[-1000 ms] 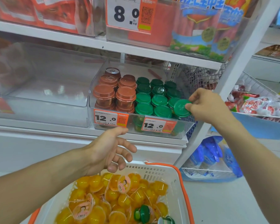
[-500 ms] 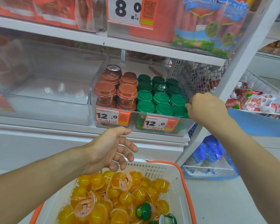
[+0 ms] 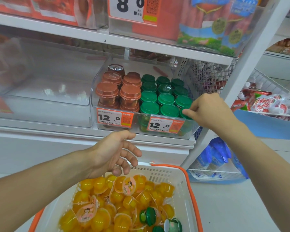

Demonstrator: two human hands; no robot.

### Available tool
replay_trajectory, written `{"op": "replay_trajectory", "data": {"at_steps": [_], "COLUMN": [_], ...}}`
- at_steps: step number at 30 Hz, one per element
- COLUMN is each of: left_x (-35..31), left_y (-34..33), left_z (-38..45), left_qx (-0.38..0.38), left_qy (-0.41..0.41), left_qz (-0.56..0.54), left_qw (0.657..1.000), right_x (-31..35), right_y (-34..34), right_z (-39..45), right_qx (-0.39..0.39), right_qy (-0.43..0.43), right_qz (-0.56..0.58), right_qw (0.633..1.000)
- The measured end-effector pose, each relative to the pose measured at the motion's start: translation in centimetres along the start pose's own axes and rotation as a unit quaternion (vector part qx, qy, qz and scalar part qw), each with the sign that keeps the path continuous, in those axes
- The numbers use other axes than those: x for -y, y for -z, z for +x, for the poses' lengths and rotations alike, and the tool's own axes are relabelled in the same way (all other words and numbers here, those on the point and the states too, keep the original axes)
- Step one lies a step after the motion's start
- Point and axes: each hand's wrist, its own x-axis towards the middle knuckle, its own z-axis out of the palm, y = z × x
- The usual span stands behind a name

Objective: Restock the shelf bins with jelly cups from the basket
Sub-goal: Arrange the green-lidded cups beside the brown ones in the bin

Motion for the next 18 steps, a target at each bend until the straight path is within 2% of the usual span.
{"op": "replay_trajectory", "data": {"at_steps": [9, 13, 16, 18], "left_x": [0.5, 0.9, 1.2, 1.9], "left_y": [-0.3, -0.3, -0.5, -0.8], "left_z": [0.5, 0.8, 0.9, 1.3], "left_qx": [-0.005, -0.012, -0.031, -0.05], "left_qy": [0.01, 0.012, 0.007, -0.002], "left_qz": [0.007, 0.015, 0.035, 0.06], "left_qw": [1.0, 1.0, 0.999, 0.997], "right_x": [-0.4, -0.9, -1.1, -0.5], "right_y": [1.3, 0.9, 0.3, 0.3], "right_z": [-0.6, -0.8, -1.4, -2.3], "right_qx": [0.048, 0.031, -0.052, -0.188], "right_qy": [0.02, 0.034, 0.051, 0.113], "right_qz": [0.064, 0.076, 0.121, 0.155], "right_qw": [0.997, 0.996, 0.99, 0.963]}}
